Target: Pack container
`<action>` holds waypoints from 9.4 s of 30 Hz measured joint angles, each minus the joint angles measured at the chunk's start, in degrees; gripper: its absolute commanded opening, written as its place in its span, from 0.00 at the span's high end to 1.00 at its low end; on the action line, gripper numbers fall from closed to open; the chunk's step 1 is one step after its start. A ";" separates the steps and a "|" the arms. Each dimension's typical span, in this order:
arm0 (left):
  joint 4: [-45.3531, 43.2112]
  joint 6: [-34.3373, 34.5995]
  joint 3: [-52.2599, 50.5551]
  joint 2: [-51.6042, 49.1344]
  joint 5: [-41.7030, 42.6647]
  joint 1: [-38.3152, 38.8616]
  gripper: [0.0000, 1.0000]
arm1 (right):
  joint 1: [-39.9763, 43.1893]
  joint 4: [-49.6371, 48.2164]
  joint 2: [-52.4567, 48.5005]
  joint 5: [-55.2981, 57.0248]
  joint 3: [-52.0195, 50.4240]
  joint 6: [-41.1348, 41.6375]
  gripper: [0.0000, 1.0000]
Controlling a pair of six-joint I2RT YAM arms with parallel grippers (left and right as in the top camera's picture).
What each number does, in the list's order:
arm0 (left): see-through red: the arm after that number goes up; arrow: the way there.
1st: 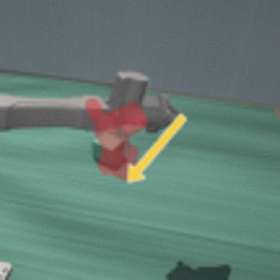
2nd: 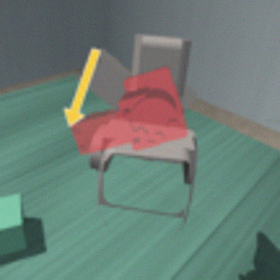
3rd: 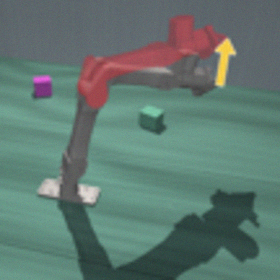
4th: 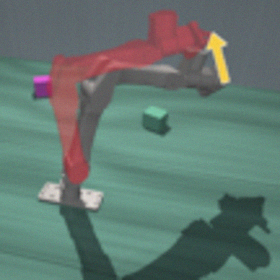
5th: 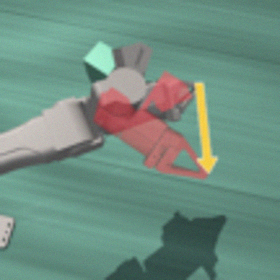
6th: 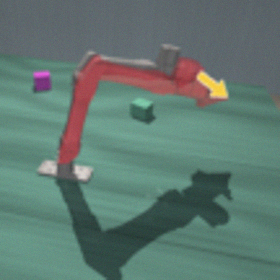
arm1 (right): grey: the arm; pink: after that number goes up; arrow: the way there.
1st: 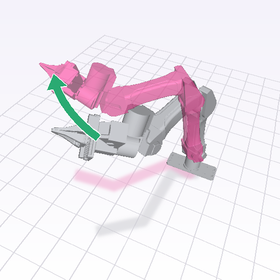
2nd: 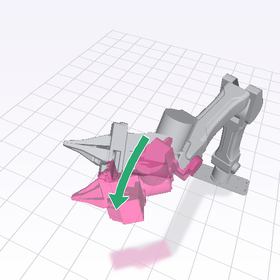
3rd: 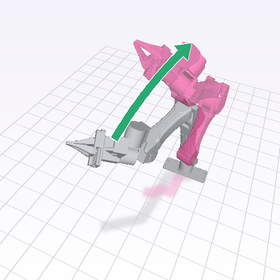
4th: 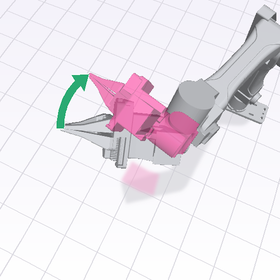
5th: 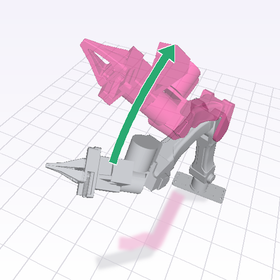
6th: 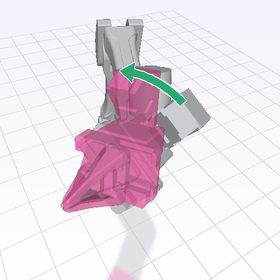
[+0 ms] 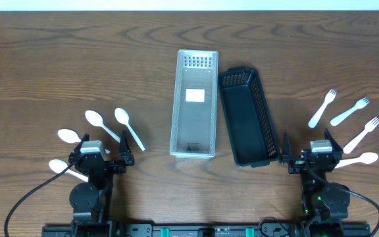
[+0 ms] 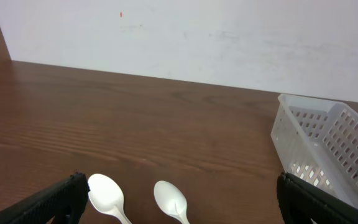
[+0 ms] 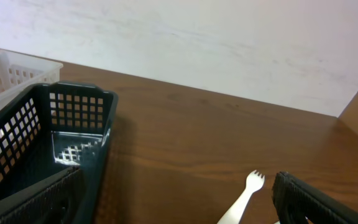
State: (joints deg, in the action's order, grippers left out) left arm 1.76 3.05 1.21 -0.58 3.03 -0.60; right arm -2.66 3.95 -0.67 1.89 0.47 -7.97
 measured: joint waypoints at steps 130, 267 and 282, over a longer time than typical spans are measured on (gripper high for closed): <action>41.33 2.64 58.97 -63.54 3.93 0.00 0.16 | -5.44 42.77 -88.24 7.06 61.42 24.61 0.98; 41.33 2.64 58.97 -63.54 3.93 0.00 0.16 | 19.61 26.23 -117.59 3.08 76.91 27.23 0.03; 41.46 2.64 58.97 -63.54 3.93 0.00 0.16 | 19.61 26.56 -117.79 3.08 77.15 26.38 0.55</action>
State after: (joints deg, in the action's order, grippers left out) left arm 43.22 5.69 60.18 -64.12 6.96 -0.60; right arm 16.95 30.50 -118.45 4.97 77.62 18.41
